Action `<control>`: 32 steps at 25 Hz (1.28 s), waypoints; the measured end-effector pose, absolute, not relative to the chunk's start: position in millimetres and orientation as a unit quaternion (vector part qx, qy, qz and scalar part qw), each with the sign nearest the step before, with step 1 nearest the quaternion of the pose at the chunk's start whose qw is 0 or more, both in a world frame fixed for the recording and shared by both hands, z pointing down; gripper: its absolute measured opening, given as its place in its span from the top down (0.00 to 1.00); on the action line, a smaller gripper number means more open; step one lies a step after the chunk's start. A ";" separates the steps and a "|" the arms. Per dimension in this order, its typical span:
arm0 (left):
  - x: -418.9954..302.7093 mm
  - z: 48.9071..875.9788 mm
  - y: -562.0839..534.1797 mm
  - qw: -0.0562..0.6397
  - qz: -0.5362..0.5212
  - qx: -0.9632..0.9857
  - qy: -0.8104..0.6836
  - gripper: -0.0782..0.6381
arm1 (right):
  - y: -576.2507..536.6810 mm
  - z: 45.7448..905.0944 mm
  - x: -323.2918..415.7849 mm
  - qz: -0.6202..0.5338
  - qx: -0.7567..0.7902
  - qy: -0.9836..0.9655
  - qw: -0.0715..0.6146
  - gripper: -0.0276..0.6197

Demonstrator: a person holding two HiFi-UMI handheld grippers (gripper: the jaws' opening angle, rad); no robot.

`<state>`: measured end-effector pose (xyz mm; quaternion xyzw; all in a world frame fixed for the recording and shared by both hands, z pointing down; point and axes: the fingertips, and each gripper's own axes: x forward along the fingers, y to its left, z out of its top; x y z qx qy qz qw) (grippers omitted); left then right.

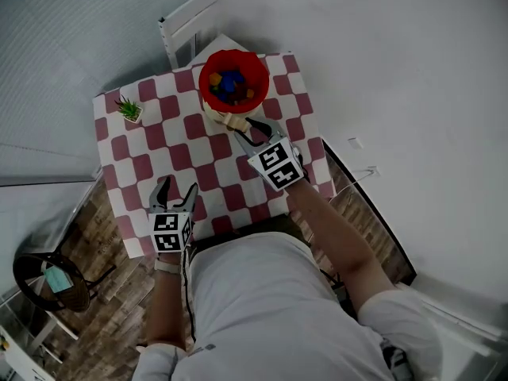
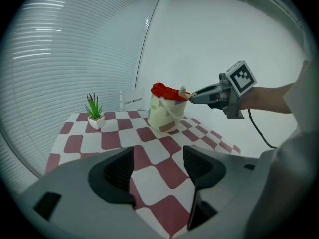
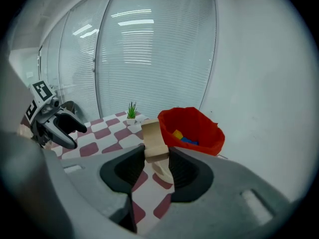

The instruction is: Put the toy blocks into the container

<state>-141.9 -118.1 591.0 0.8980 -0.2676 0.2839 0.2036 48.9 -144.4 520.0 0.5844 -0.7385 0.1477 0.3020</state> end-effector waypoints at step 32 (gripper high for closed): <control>-90.2 548.9 -131.2 0.230 0.254 0.884 -0.318 0.48 | -275.3 492.6 138.8 0.079 0.544 -0.744 0.380 0.72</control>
